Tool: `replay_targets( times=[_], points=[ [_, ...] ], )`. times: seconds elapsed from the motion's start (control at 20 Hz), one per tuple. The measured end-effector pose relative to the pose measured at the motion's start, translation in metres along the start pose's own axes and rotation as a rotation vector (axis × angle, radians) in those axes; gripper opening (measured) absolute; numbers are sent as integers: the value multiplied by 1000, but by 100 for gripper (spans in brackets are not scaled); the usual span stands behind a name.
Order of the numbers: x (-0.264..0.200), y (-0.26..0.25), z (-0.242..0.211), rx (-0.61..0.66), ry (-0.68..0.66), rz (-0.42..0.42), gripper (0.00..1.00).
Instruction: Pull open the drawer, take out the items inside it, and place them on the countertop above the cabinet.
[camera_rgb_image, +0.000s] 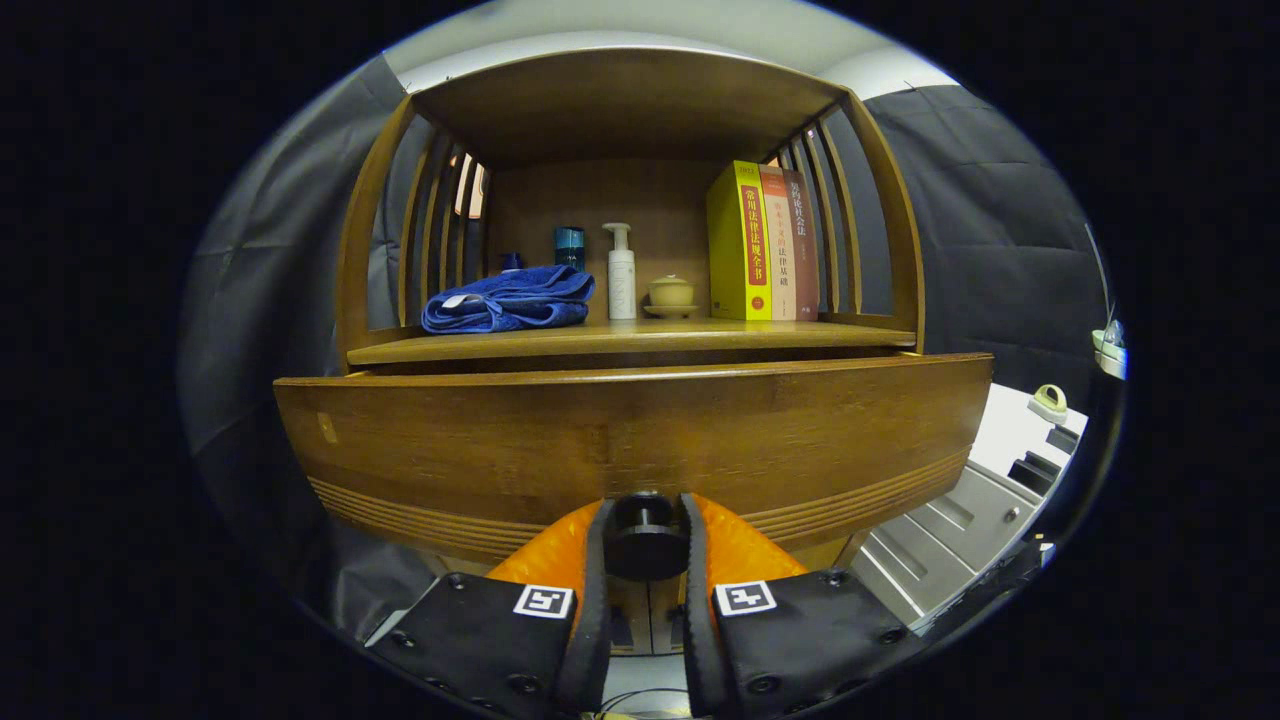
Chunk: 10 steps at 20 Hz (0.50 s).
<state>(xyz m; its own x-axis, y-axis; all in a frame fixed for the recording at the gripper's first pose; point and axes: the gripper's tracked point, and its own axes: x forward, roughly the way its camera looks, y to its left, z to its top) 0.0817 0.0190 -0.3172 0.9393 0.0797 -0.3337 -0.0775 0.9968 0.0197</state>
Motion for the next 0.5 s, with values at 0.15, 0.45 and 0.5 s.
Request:
replay_targets(
  times=[0.15, 0.45, 0.5],
  points=[
    [-16, -1, -2, 2, 11, 1, 38],
    [-44, -2, -3, -8, 21, 9, 38],
    [-48, -3, -3, -5, 24, 11, 38]
  ],
)
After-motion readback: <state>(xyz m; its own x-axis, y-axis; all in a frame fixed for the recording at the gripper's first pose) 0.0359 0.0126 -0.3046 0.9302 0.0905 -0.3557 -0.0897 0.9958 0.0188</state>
